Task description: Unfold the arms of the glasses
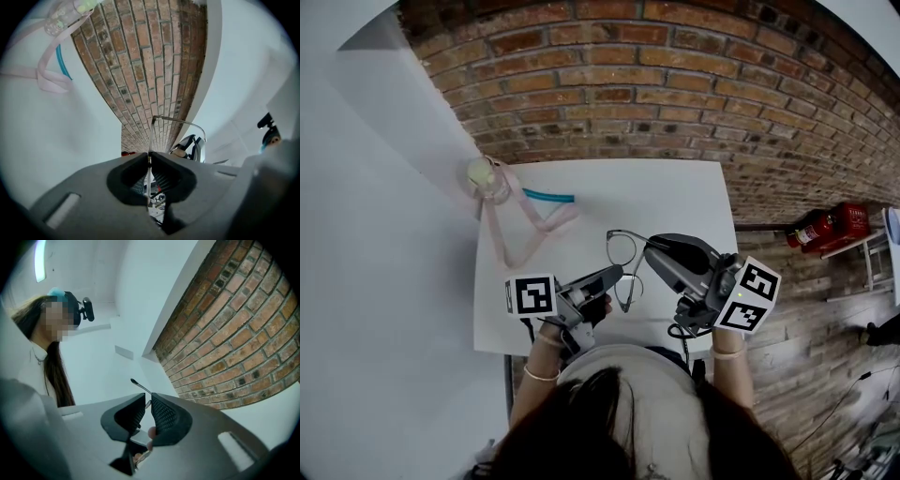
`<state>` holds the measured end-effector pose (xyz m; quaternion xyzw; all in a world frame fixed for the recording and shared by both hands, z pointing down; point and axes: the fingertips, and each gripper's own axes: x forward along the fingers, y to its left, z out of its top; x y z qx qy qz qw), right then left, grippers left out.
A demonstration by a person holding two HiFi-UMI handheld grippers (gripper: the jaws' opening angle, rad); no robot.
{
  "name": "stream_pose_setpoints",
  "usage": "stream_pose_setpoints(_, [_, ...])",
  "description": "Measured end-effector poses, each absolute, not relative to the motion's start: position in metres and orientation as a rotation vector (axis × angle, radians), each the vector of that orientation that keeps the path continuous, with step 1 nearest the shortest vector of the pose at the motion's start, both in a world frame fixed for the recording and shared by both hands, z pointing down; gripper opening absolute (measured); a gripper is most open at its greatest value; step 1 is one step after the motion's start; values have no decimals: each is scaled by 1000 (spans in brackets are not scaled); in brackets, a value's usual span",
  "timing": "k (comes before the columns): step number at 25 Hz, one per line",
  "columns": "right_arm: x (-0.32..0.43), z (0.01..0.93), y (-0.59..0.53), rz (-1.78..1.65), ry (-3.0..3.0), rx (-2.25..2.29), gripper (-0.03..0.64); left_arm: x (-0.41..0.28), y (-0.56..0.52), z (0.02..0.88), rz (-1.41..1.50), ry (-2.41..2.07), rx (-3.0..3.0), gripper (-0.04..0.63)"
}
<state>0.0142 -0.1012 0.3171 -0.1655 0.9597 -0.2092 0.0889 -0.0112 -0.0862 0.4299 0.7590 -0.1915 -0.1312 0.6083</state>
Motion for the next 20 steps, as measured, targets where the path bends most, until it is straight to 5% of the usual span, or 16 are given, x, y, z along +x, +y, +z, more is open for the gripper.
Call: stream_pose_setpoints(20, [13,309,-94,-617,2826,-413,43,-18,-98,423,-415,-453,1697,23])
